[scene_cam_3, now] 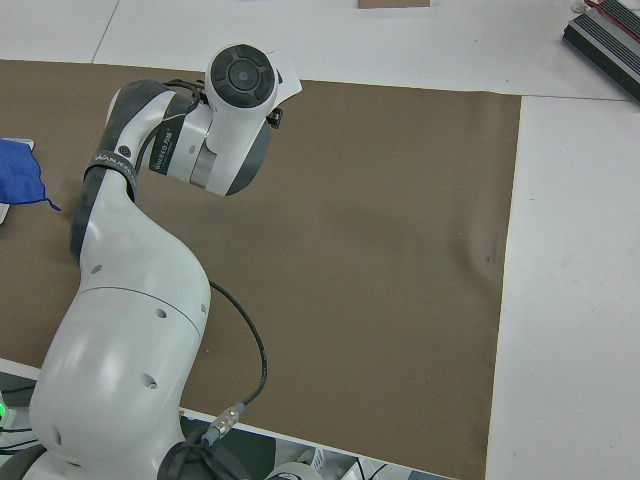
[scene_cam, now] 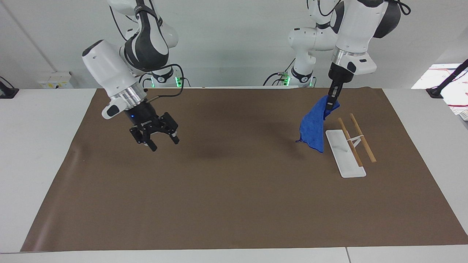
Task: Right arm passes towel to left arm to hang
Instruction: 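Release the towel from the right gripper and withdraw it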
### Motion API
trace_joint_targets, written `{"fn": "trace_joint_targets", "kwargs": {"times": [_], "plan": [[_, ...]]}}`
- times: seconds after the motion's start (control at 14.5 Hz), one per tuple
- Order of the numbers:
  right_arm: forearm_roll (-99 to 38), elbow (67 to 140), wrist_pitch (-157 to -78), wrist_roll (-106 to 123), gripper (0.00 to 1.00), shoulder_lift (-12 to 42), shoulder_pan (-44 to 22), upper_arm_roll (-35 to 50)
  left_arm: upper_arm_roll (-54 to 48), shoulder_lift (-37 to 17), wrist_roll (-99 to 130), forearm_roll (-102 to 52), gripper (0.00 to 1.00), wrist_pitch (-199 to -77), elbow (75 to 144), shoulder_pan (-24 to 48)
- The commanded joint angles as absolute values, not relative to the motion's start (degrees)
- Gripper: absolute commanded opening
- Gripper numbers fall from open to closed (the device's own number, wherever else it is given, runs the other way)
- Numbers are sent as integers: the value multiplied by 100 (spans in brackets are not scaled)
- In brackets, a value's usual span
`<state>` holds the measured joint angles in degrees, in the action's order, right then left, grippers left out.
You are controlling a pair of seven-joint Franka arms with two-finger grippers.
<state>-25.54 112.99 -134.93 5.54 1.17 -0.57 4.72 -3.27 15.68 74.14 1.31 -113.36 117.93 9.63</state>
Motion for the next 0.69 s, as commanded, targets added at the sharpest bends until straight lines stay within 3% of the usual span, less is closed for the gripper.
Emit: {"fn": "trace_joint_targets", "kwargs": {"times": [0.0,0.21,0.62], "plan": [[-1324,11339,-12687,537,100,-175,324,536,-325,1600,7708,237,0,-11171,11725,468],[-126,10735,-11195,-374,100,-299,352,545,-325,1373,7673,237,0,-11189,11541,-148],[-79,8933,-8433,-1063,100,-308,790,510,-308,906,7156,580,0,-11224,11373,-518]]}}
